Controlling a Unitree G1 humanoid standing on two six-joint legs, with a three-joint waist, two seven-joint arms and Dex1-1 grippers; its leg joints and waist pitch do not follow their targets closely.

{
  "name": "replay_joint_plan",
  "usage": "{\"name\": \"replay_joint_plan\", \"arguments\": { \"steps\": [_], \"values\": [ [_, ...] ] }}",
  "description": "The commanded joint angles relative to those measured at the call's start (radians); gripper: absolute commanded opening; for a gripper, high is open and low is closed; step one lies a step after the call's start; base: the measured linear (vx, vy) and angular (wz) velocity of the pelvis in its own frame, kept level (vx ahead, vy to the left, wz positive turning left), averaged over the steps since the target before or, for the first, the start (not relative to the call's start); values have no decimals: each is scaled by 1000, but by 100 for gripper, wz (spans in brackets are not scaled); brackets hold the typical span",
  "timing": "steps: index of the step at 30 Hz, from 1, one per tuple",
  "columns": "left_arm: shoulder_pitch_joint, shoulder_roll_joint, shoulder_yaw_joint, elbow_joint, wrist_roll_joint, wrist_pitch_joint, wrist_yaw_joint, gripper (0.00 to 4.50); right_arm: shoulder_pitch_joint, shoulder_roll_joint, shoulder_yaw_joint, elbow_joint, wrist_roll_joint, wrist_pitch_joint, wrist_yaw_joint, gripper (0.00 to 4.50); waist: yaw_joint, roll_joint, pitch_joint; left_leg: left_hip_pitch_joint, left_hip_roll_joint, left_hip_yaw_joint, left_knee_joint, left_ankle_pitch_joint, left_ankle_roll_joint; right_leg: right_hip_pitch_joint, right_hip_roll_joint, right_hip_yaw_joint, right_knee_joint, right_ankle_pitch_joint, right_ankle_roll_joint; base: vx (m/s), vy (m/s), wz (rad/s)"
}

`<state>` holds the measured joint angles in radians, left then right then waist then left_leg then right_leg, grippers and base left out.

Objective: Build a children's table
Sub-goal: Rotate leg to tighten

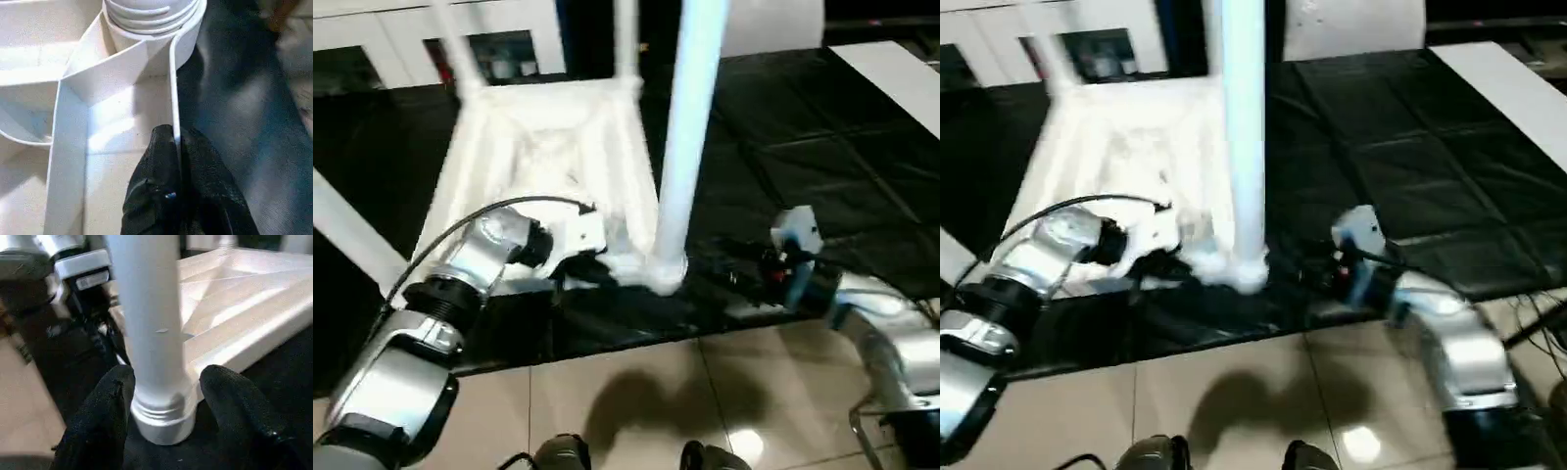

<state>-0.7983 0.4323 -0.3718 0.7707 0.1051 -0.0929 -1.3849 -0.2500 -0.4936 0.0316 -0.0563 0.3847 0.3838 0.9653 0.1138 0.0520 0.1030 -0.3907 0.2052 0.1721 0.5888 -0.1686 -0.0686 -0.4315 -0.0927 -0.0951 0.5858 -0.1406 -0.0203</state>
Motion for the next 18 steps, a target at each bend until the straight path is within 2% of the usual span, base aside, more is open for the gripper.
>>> {"name": "replay_joint_plan", "arguments": {
  "steps": [1, 2, 7, 9, 10, 12, 13, 18],
  "values": [
    [-5, -10, -54, -28, 3, -41, -77, 0, -21, -7, 26, 6, 0, 5, 32, 279, -5, -10, -91, 17, 23, 2, -58, -143, 100, 73, -54, 49, -51, -172, -242, 0, 0, 0],
    [-5, -10, -59, -30, 4, -46, -91, 0, -30, -10, 36, 16, -6, -1, 44, 279, 1, -15, -94, 20, 24, 2, -58, -148, 90, 72, -55, 49, -48, -191, -241, 0, 0, 0],
    [-6, -17, -65, -32, 0, -73, -121, 0, -63, -10, 84, 54, -3, -10, 118, 279, 8, -17, -92, 17, 22, 1, -58, -185, 65, 71, -57, 49, -54, -271, -212, 0, 0, 0],
    [-7, -21, -65, -30, 0, -79, -130, 0, -86, 0, 100, 90, -2, -15, 142, 245, 8, -18, -94, 17, 22, 1, -57, -187, 60, 71, -58, 49, -56, -285, -208, 0, 0, 0],
    [-6, -21, -67, -32, 1, -83, -135, 0, -97, 3, 108, 107, 3, -13, 163, 245, 11, -17, -94, 20, 23, 2, -56, -188, 58, 68, -58, 50, -58, -291, -205, 0, 0, 0],
    [-5, -21, -69, -33, 2, -85, -137, 0, -106, 4, 116, 121, 12, -5, 186, 242, 15, -19, -96, 18, 24, 1, -56, -179, 61, 70, -57, 49, -54, -284, -203, 0, 0, 0],
    [-5, -21, -69, -34, 2, -85, -137, 0, -106, 4, 116, 121, 12, -5, 187, 216, 15, -19, -98, 18, 24, 0, -56, -172, 62, 70, -57, 49, -52, -277, -204, 0, 0, 0],
    [-3, -21, -73, -33, 7, -92, -140, 0, -130, 13, 131, 155, 15, -3, 218, 195, 22, -19, -105, 16, 23, 1, -51, -140, 68, 72, -57, 49, -44, -222, -219, 0, 0, 0]
  ]
}}
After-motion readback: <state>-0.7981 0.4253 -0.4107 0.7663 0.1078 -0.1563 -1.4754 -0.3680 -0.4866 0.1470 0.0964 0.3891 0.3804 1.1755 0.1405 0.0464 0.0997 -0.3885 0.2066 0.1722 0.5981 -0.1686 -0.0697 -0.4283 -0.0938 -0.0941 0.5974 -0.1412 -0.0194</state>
